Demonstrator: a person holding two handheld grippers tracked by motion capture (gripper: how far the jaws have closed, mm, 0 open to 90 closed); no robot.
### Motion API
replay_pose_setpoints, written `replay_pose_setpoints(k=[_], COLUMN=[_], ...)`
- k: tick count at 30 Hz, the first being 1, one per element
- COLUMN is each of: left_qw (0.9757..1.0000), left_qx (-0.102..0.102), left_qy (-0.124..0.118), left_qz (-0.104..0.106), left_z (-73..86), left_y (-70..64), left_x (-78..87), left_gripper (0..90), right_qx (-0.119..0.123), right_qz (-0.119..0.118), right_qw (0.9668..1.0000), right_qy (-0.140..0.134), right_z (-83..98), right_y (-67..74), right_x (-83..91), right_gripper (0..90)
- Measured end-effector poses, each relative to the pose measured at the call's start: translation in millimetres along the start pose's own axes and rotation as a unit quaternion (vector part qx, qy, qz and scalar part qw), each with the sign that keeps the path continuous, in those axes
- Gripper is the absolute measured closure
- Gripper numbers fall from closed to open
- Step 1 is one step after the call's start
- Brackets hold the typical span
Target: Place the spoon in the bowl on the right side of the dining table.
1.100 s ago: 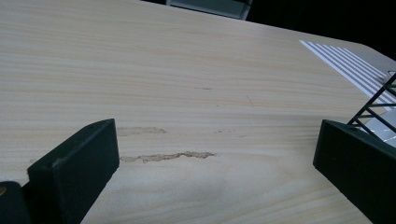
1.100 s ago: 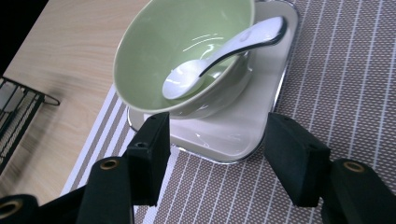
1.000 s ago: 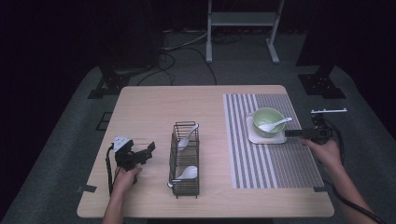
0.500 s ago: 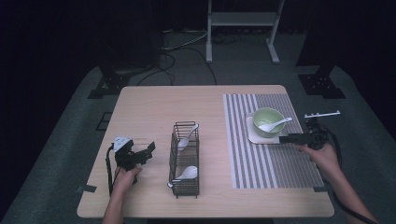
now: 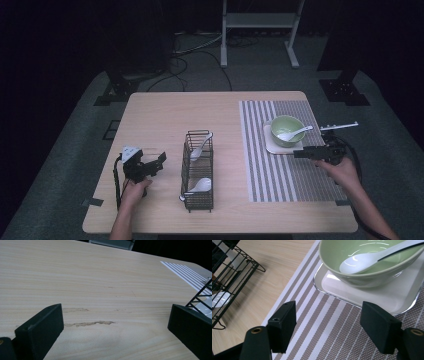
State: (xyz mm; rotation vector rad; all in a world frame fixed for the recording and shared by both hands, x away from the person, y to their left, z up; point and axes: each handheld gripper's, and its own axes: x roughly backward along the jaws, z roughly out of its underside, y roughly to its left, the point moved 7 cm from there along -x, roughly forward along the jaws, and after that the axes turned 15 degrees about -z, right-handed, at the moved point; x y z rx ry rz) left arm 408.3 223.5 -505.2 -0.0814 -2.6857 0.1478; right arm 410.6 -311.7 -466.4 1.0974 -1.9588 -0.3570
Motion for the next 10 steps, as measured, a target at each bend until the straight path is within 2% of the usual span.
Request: replay_pose_setpoints(k=[10], left_qw=[1.0000], left_qx=[0.001], left_qy=[0.001], left_qz=[0.001], left_z=[-0.1], left_y=[-0.2], left_x=[-0.2], left_gripper=[0.0], right_qx=[0.010], right_qz=[-0.017], right_qw=[0.9998], right_qy=[0.009], right_z=[14.4], right_y=[9.9], right_x=[-9.8], right_gripper=[28.1])
